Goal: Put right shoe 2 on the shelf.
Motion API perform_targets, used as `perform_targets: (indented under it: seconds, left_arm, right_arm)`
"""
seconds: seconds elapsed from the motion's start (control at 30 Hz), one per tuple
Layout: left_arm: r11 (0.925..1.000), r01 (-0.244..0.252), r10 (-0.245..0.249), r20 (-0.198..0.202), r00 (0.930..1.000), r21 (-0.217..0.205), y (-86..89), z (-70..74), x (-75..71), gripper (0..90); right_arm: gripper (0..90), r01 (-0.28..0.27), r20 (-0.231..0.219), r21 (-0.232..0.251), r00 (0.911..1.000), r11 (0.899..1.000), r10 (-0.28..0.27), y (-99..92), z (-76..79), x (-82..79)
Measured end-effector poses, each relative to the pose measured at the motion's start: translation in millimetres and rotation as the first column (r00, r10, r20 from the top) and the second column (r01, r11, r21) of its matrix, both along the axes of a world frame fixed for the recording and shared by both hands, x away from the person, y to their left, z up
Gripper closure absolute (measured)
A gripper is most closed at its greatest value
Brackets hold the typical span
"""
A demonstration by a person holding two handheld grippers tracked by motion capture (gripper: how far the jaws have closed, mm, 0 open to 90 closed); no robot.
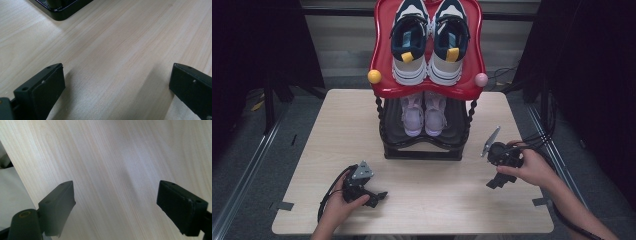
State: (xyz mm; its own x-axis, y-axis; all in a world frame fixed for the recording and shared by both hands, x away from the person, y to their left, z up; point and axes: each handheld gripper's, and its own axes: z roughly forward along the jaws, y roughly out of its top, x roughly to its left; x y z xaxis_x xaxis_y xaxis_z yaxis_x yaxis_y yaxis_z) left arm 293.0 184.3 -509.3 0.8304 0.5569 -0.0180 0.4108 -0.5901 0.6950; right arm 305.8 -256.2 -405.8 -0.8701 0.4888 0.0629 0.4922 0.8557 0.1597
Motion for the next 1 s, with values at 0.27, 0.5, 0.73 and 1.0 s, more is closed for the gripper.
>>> perform_targets:
  seconds: [0.27,0.5,0.73,1.0]
  left_arm:
    - [1.0,0.0,0.0,-0.001,1.0,0.001,0.0,0.0,-0.1,0.0]
    - [1.0,-0.001,0.001,-0.001,1.0,0.001,0.0,0.0,-0.2,0.0]
    - [1.0,-0.007,0.007,0.0,1.0,-0.002,-0.1,0.0,-0.6,0.0]
    - [1.0,-0.007,0.007,0.001,1.0,-0.001,0.0,0.1,-0.6,0.0]
  right_arm:
    - [14.4,0.012,0.004,0.029,0.9999,0.999,-0.012,-2.2,-20.3,-3.4]
    - [14.4,0.045,-0.001,0.052,0.999,0.998,-0.045,-5.8,-38.5,-7.7]
    - [14.3,0.056,0.005,0.07,0.9984,0.996,-0.056,-9.4,-53.8,-11.8]
    - [14.4,0.072,0.033,0.101,0.9966,0.992,-0.076,-13.3,-66.4,-14.6]
